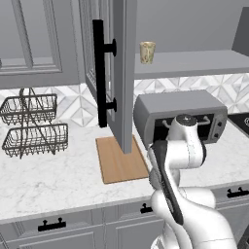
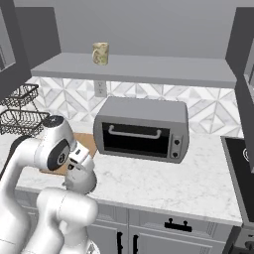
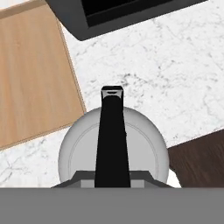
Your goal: Pick the kettle from the counter and place it on the tray. Then pick the mug from the cabinet and place it on the tray. Then close the cabinet doors.
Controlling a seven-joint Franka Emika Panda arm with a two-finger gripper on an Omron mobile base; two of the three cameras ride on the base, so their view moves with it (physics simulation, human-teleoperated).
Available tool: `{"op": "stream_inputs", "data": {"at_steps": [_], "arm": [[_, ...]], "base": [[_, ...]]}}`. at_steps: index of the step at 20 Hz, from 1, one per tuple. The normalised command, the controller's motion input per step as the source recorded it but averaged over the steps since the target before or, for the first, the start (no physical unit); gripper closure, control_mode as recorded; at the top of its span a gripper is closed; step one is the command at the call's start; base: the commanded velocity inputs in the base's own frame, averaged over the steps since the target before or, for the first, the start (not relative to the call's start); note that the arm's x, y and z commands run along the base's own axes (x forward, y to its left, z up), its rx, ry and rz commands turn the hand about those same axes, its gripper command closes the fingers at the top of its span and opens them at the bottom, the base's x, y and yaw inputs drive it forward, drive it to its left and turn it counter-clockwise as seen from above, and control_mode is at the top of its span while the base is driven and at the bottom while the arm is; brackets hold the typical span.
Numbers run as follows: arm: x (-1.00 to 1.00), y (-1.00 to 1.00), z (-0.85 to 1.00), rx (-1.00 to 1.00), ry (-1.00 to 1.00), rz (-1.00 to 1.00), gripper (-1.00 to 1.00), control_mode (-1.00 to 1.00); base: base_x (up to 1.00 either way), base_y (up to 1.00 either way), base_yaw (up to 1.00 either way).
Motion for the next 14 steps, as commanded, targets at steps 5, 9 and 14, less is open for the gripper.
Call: {"op": "stream_inputs", "data": {"at_steps": [5, 9, 14], "arm": [[0.33, 0.46, 0.33, 0.0, -0.07, 0.22, 1.0, -1.0], [0.38, 0.46, 0.21, 0.02, -0.08, 0.24, 1.0, -1.0], [0.51, 0.37, 0.0, 0.12, -0.18, 0.32, 1.0, -1.0]], "base": [[0.0, 0.0, 0.0], [0.0, 0.0, 0.0], [0.0, 0.0, 0.0]]}}
